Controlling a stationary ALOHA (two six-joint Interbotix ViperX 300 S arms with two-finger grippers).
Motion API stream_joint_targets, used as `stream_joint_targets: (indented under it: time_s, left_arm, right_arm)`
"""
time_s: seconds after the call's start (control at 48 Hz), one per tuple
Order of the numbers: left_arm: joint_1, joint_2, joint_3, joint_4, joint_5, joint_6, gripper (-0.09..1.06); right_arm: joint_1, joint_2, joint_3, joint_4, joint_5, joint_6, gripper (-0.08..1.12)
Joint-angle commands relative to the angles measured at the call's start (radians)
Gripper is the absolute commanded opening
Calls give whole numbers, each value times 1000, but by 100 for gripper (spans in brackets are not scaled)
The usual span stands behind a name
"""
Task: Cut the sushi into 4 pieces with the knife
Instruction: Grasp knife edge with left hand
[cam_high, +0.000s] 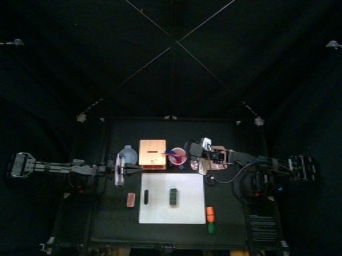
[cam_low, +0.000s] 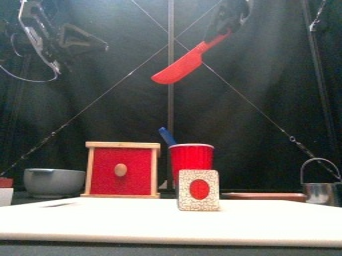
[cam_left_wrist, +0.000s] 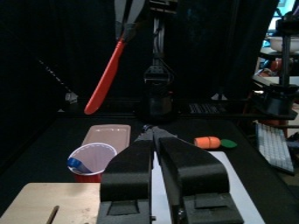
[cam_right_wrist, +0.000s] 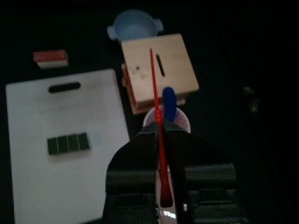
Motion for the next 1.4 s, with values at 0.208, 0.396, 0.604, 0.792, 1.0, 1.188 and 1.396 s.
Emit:
stream_joint_targets:
  time_s: [0.208, 0.396, 0.604, 0.792, 1.0, 1.188, 1.396]
  left_arm:
    - [3, 15, -61, -51, 0, 6, 83]
    - [5, 61, -109, -37, 11, 9, 88]
    - [18, 153, -179, -31, 63, 8, 88]
    - [23, 225, -225, -34, 72, 8, 88]
    - [26, 304, -275, -31, 86, 8, 87]
    - [41, 356, -304, -31, 104, 8, 87]
    - [51, 364, -308, -29, 106, 9, 85]
  right_arm:
    - [5, -143, 345, 35, -552, 3, 26]
    - [-3, -160, 489, 71, -781, 2, 26]
    - [-6, -160, 549, 63, -867, -3, 26]
    - [-6, -160, 563, 63, -871, -2, 26]
    - [-6, -160, 566, 61, -871, -2, 26]
    - [-6, -160, 569, 61, -871, -2, 26]
    - [-6, -160, 575, 67, -871, -2, 26]
